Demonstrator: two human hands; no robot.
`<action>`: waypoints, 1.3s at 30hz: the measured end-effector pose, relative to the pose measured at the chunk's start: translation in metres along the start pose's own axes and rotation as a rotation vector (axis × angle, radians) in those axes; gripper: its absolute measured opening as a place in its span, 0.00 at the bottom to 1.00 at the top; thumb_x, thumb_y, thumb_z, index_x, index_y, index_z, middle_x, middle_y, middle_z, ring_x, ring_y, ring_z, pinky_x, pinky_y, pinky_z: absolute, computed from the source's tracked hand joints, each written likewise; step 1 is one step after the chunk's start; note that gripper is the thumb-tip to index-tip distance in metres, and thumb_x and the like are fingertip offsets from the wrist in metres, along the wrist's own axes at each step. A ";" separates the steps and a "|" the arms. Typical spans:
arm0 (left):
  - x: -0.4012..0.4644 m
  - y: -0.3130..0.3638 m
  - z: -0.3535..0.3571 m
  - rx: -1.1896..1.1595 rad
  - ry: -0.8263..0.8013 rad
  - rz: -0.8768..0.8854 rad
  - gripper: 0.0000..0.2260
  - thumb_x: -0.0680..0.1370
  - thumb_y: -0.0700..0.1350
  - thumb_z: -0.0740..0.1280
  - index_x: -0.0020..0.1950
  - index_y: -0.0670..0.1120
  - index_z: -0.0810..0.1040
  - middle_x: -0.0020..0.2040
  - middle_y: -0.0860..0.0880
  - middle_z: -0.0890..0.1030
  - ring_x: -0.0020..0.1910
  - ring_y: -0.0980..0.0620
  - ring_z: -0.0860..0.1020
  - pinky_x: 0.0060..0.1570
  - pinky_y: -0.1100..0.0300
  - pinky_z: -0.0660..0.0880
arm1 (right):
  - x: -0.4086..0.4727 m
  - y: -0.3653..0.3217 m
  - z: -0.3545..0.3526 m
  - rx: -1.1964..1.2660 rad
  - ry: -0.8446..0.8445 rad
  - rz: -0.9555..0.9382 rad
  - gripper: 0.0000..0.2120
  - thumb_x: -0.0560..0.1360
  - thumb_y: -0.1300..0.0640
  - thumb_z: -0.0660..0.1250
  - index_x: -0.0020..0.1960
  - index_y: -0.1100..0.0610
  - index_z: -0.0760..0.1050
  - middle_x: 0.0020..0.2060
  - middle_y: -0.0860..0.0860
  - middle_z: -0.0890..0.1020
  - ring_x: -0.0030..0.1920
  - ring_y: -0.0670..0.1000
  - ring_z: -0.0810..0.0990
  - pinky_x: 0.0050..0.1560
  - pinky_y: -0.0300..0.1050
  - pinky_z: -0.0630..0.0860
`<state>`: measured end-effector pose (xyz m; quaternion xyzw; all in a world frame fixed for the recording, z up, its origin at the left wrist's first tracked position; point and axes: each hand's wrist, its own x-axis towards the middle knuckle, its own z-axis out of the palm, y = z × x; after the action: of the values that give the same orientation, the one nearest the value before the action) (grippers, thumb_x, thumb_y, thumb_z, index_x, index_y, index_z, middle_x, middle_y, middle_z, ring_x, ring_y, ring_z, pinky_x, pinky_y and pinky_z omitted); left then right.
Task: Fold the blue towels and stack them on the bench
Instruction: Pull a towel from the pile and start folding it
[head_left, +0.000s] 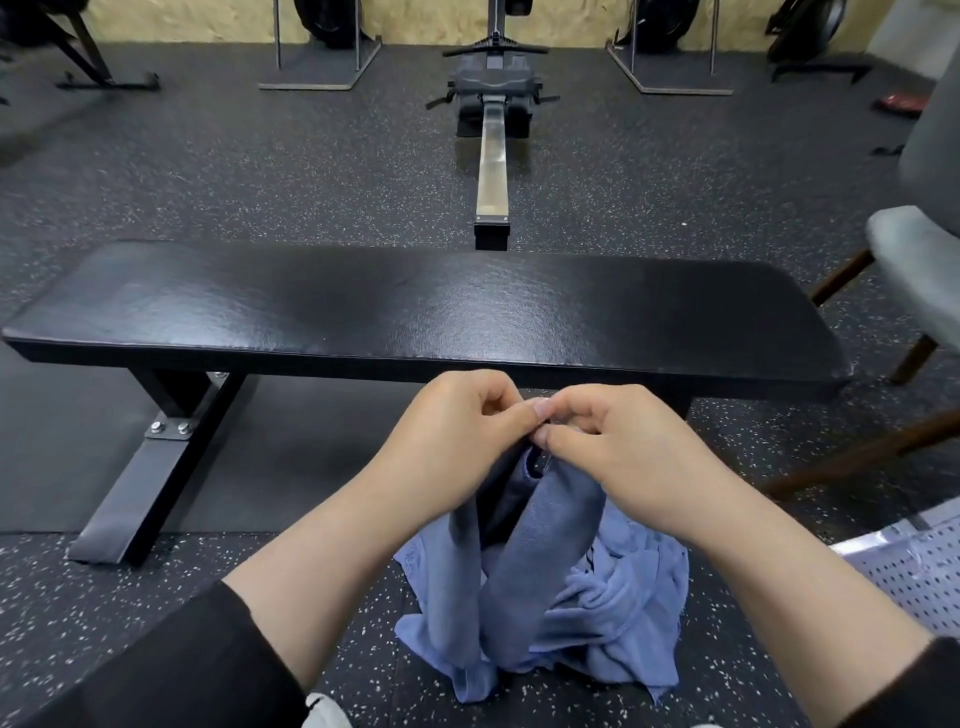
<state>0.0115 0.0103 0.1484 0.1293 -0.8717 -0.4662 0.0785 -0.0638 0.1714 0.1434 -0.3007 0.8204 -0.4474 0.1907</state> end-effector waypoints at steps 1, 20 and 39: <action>0.000 -0.001 -0.001 -0.018 -0.014 -0.001 0.13 0.77 0.53 0.72 0.36 0.47 0.78 0.26 0.56 0.72 0.26 0.60 0.65 0.28 0.66 0.62 | 0.001 0.000 0.001 -0.003 0.028 0.007 0.04 0.77 0.53 0.72 0.44 0.47 0.84 0.28 0.52 0.78 0.31 0.46 0.70 0.36 0.49 0.68; 0.000 -0.009 -0.006 0.019 0.046 -0.018 0.09 0.80 0.50 0.68 0.41 0.51 0.80 0.37 0.51 0.83 0.33 0.60 0.74 0.35 0.66 0.68 | 0.006 0.011 -0.027 -0.037 0.258 0.093 0.13 0.78 0.57 0.71 0.62 0.48 0.79 0.22 0.46 0.69 0.24 0.44 0.66 0.28 0.34 0.62; 0.002 -0.017 -0.014 0.140 -0.096 -0.090 0.11 0.77 0.53 0.73 0.38 0.48 0.80 0.29 0.55 0.76 0.28 0.59 0.69 0.31 0.63 0.65 | 0.001 -0.003 -0.011 0.113 0.244 0.119 0.10 0.78 0.61 0.67 0.44 0.50 0.84 0.37 0.51 0.87 0.36 0.44 0.78 0.41 0.45 0.75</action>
<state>0.0163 -0.0105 0.1417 0.1508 -0.8983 -0.4127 0.0063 -0.0701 0.1763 0.1517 -0.1838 0.8272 -0.5143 0.1322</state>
